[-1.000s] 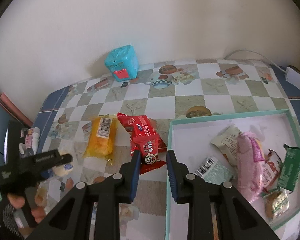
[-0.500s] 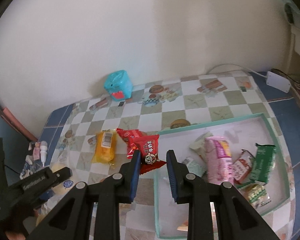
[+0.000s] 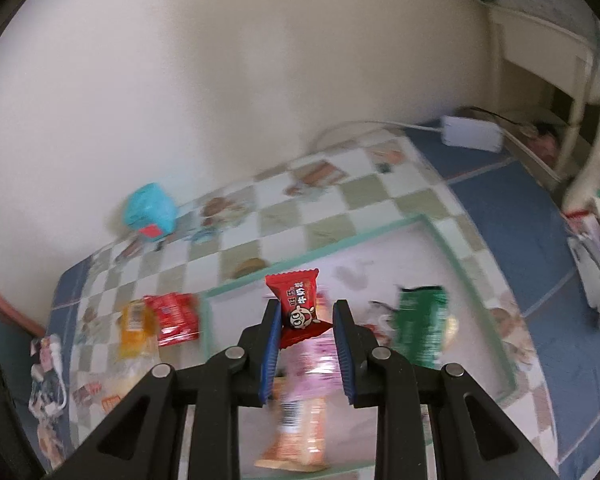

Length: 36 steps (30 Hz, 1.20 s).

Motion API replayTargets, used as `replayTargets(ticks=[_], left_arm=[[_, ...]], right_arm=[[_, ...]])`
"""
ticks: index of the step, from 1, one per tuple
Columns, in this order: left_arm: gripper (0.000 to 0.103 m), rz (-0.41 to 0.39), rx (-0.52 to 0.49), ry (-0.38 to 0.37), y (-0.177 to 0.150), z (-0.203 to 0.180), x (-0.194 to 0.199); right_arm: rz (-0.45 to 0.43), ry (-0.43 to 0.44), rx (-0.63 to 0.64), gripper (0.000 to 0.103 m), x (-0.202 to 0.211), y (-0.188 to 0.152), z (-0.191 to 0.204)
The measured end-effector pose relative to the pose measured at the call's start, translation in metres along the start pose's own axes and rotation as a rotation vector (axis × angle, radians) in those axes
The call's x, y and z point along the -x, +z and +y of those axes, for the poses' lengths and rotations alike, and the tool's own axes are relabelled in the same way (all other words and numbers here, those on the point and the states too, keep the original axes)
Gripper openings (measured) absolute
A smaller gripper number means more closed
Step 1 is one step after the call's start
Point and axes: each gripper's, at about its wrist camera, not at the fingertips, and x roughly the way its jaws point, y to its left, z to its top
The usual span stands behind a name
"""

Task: Organize snacks
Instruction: 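Carry the red candy pack and bun bag over the white tray, then open the right gripper to drop the candy pack while left drops the bun bag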

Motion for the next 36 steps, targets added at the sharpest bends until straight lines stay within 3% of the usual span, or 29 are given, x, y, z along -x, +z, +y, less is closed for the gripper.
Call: replayTargets(ticks=[7,12,21,36], left_arm=[[0.064,0.063,-0.101,0.008,-0.013,-0.026,-0.024],[0.064,0.097,-0.127,0.013,-0.019,-0.031,-0.037],[0.065,0.157,-0.172,0.003,-0.032,-0.043,-0.054],[0.068,0.21,-0.135,-0.071,-0.032,-0.039,-0.063]], right_arm=[[0.029,-0.033,-0.069,0.028,-0.002,-0.001,-0.031],[0.053,-0.044,-0.056,0.028,-0.005,-0.012,-0.03],[0.172,-0.075,-0.052,0.028,-0.034,-0.033,-0.032],[0.24,-0.141,-0.078,0.029,-0.047,-0.039,-0.042]])
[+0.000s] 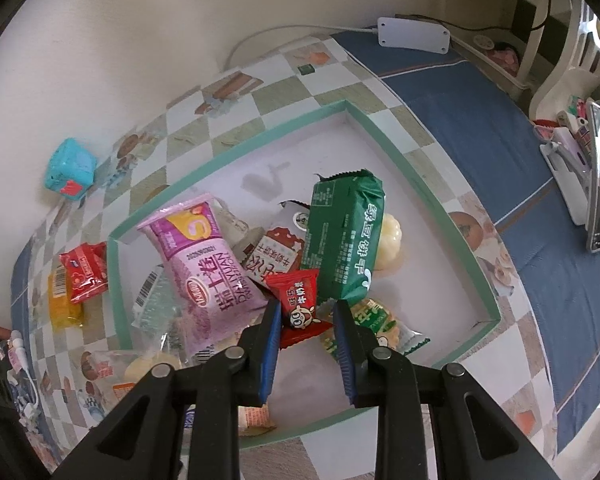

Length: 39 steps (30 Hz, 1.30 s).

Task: Organize snacks
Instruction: 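Open the right gripper to drop the candy pack while left drops the bun bag, then move the left gripper to the yellow bread bag while right approaches the red pack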

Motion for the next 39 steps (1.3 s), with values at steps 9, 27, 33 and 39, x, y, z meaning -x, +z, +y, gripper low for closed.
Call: replayTargets(ticks=[9,27,33,39], left_arm=[[0.078,0.012,0.02,-0.009,0.003,0.006,-0.002],[0.09,-0.039,0.066,-0.052,0.009,0.028,0.02],[0.09,-0.096,0.092,-0.035,0.011,0.037,0.035],[0.103,-0.17,0.155,0.045,0.016,0.059,0.051]], right_arm=[[-0.011,-0.017,-0.017,0.044,0.004,0.003,-0.001],[-0.059,-0.07,-0.026,0.088,0.015,0.005,0.002],[-0.084,-0.08,-0.024,0.103,0.018,0.005,0.003],[-0.084,-0.081,0.002,0.103,0.017,0.003,0.011]])
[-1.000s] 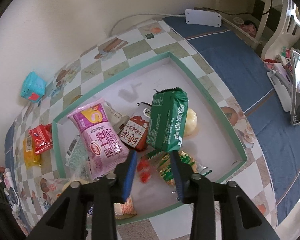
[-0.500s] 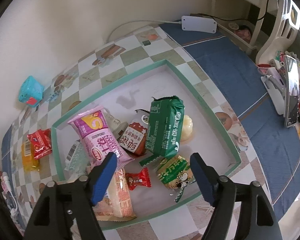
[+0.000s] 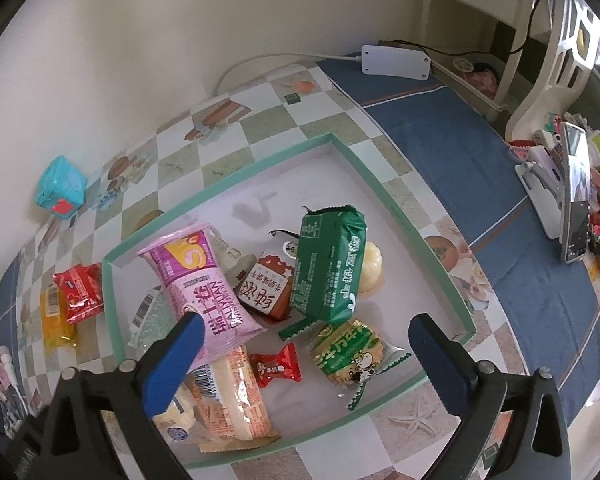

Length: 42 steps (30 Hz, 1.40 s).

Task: Organize snacks
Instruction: 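Move the left gripper to the yellow bread bag while right approaches the red pack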

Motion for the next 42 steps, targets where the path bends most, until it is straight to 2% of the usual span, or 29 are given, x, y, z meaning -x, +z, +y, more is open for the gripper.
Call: replayTargets(ticks=[11,14,22,31,37,42], left_arm=[[0.103,-0.165,0.105,0.295,0.016,0.068,0.038],[0.103,-0.184,0.14,0.337,0.016,0.086,0.047],[0.103,-0.195,0.266,0.377,0.013,0.127,0.062],[0.103,-0.203,0.362,0.423,0.008,0.166,0.074],[0.103,-0.18,0.374,0.398,0.009,0.176,0.066],[0.103,-0.173,0.342,0.374,0.015,0.174,0.057]], right_arm=[[-0.023,0.019,0.123,0.103,0.01,-0.012,0.045],[-0.036,0.031,0.165,0.103,0.016,-0.019,0.063],[-0.057,0.07,0.28,0.103,0.029,-0.038,0.108],[-0.046,0.13,0.397,0.103,0.029,-0.061,0.151],[-0.049,0.151,0.429,0.103,0.025,-0.064,0.166],[-0.068,0.157,0.442,0.103,0.022,-0.061,0.174]])
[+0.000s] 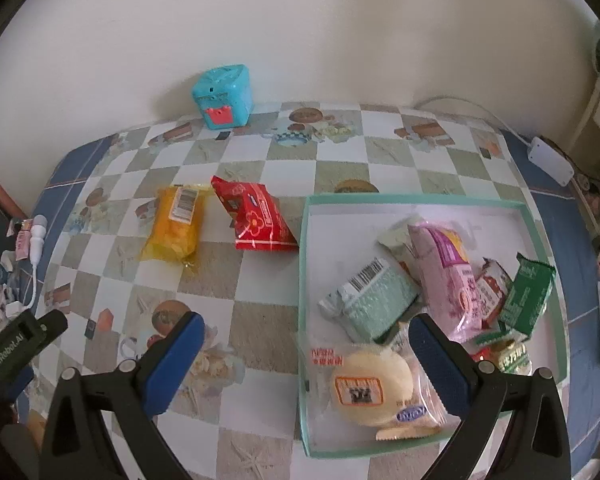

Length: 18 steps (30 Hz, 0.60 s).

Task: Organize snacks
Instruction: 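Move the left gripper to the yellow bread bag while right approaches the red pack, then grasp the yellow bread bag with the left gripper while right grasps the red pack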

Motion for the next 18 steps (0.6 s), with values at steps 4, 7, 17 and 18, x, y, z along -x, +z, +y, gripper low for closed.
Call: replayTargets(ticks=[4,7,17,18], left_arm=[[0.103,0.004,-0.031,-0.025,0.006,-0.01,-0.008],[0.103,0.005,-0.046,-0.037,0.013,-0.016,-0.014],[0.103,-0.056,-0.231,-0.147,0.041,-0.063,-0.028],[0.103,-0.038,-0.25,-0.176,0.045,-0.069,-0.032]], right_arm=[[-0.02,0.011,-0.003,0.103,-0.005,0.006,0.004],[-0.037,0.024,-0.004,0.103,-0.008,0.012,0.007],[-0.042,0.077,0.062,0.103,-0.032,0.054,0.019],[-0.035,0.089,0.075,0.103,-0.036,0.059,0.021]])
